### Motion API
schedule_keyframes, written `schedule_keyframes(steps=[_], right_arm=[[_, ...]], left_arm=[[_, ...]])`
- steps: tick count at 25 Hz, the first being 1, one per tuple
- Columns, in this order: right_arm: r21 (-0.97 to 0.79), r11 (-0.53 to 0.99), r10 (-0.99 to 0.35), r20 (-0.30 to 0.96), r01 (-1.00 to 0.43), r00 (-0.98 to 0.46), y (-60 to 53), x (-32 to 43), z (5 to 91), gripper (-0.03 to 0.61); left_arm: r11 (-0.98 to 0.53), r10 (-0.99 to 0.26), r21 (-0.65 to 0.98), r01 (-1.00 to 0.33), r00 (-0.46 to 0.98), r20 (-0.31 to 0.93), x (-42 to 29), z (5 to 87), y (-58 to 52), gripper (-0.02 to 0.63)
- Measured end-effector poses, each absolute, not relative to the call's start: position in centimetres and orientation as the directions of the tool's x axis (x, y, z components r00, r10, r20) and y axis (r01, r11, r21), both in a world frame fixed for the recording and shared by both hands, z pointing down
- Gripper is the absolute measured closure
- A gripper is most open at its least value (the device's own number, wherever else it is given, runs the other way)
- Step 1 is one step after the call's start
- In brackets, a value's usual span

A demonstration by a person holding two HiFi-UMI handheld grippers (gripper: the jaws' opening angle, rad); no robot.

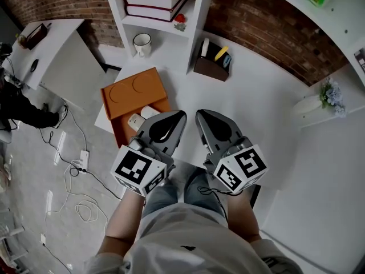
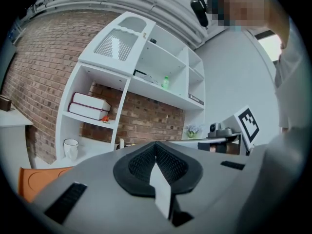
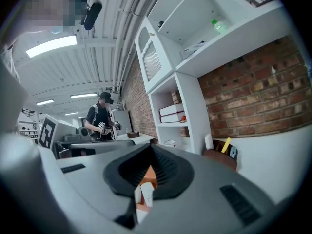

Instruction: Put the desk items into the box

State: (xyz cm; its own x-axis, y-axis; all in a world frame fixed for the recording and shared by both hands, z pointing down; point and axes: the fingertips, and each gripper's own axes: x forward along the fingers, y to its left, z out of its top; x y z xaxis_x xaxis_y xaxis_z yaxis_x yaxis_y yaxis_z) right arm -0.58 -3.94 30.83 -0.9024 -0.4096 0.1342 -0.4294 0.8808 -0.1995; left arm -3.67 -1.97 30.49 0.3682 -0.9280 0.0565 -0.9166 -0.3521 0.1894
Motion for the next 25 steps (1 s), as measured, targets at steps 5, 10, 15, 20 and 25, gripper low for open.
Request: schedule_keyframes(steps=[5, 10, 15, 20, 25], right_arm=[[-0.196, 0.865, -0.443, 0.133, -0.461, -0.887, -5.6, 0.9, 30.5, 0.569], [-0.195, 0.844, -0.482, 0.132, -0.499, -0.866, -7.4, 2.5, 30.3, 0.569], [-0.198, 0.822, -0.516, 0.135, -0.533, -0.846, -9.6, 4.1, 30.4, 0.569], [-0.197, 0.808, -0.537, 0.144, -0.556, -0.831, -11.6, 5.0, 30.5, 0.569], [-0.206, 0.796, -0.548, 0.155, -0.569, -0.822, -13.8, 5.5, 30.9, 0.569]], left_arm=[[-0.385, -0.914, 0.189, -0.903, 0.402, 0.057, -2.3, 30.3, -3.8, 0.601], [-0.424, -0.897, 0.191, -0.885, 0.44, 0.05, -0.7, 30.0, -5.7, 0.601], [-0.46, -0.878, 0.195, -0.866, 0.476, 0.046, 0.9, 29.9, -7.9, 0.601], [-0.487, -0.862, 0.201, -0.85, 0.504, 0.046, 2.0, 30.0, -9.9, 0.601], [-0.494, -0.857, 0.206, -0.844, 0.513, 0.048, 2.4, 30.0, -11.9, 0.601]])
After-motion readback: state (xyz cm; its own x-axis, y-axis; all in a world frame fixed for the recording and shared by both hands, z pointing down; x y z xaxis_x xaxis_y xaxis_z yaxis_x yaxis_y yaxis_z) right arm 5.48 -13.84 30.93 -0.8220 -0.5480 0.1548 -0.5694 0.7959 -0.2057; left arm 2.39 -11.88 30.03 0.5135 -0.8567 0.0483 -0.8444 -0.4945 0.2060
